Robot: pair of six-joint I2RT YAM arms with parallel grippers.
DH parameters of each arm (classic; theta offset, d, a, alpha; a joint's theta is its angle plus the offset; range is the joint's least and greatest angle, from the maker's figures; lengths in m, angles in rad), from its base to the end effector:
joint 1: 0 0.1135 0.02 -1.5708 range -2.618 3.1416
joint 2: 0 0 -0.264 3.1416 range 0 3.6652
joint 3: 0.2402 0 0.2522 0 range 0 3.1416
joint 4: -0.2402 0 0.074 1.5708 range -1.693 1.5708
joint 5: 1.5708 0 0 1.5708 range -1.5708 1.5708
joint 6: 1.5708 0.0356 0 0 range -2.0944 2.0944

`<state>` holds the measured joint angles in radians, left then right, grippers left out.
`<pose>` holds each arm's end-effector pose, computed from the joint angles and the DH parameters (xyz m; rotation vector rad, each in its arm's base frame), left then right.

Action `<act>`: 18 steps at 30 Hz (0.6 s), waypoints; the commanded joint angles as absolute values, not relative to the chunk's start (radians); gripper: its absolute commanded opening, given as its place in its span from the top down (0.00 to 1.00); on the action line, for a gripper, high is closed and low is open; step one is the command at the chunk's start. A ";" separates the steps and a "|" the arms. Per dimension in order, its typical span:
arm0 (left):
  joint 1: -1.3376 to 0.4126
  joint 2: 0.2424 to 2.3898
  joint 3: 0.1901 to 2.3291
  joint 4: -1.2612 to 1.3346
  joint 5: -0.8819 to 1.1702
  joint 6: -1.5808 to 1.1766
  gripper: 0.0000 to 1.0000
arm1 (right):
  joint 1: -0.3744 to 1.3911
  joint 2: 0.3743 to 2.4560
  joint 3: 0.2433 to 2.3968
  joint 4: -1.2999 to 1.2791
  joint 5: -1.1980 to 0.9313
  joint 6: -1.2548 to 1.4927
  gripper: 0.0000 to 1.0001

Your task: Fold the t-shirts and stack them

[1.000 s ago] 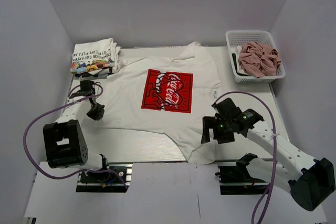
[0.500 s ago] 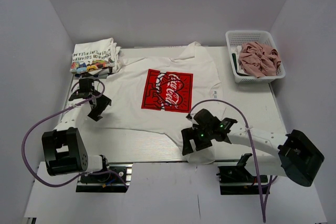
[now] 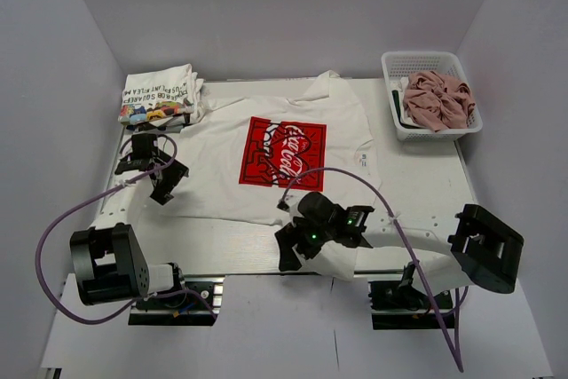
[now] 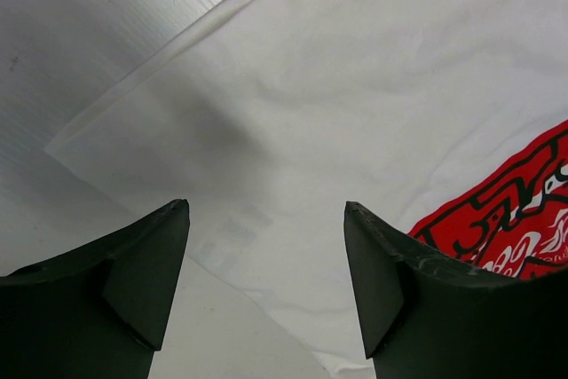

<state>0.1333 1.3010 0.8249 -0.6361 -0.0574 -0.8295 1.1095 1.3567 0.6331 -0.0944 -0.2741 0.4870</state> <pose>0.2409 0.0344 0.2108 -1.2605 2.3740 -0.1415 0.1077 0.2382 0.1752 -0.9410 2.4574 0.9966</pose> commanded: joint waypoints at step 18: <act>0.129 1.229 0.795 -0.620 -0.040 -0.813 0.16 | 1.364 1.533 0.956 -0.486 0.041 0.250 0.10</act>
